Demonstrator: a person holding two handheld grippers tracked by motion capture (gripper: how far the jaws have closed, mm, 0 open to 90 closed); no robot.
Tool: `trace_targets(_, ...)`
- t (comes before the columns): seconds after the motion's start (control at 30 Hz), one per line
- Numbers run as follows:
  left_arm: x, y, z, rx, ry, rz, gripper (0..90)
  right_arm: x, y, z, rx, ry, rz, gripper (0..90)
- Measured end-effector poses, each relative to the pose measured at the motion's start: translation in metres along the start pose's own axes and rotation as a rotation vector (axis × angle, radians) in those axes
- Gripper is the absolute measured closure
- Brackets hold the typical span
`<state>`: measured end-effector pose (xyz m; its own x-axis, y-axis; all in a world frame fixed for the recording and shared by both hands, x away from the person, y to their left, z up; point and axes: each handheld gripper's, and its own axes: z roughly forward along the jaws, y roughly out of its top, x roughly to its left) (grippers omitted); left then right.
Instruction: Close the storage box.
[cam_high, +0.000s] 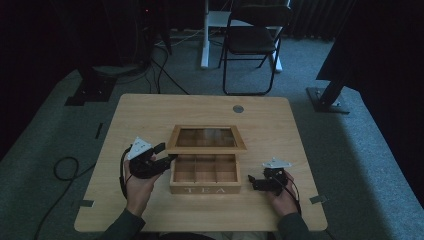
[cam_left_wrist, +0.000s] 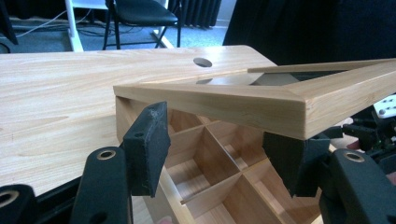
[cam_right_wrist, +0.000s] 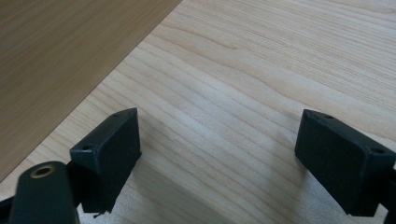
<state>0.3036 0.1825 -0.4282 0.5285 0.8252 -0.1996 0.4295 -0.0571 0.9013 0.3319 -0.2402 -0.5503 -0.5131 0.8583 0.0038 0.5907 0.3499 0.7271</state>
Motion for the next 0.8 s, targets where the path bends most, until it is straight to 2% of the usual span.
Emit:
trace_targets(0.5,0.0,-0.013,-0.001,0.025,-0.018,0.003,41.1,0.0,0.0,0.0,0.001,0.0,0.001,13.8)
trace_targets(0.8,-0.002,-0.021,-0.001,0.043,-0.046,0.023,39.6,0.0,0.0,0.0,0.001,0.0,0.003,13.8)
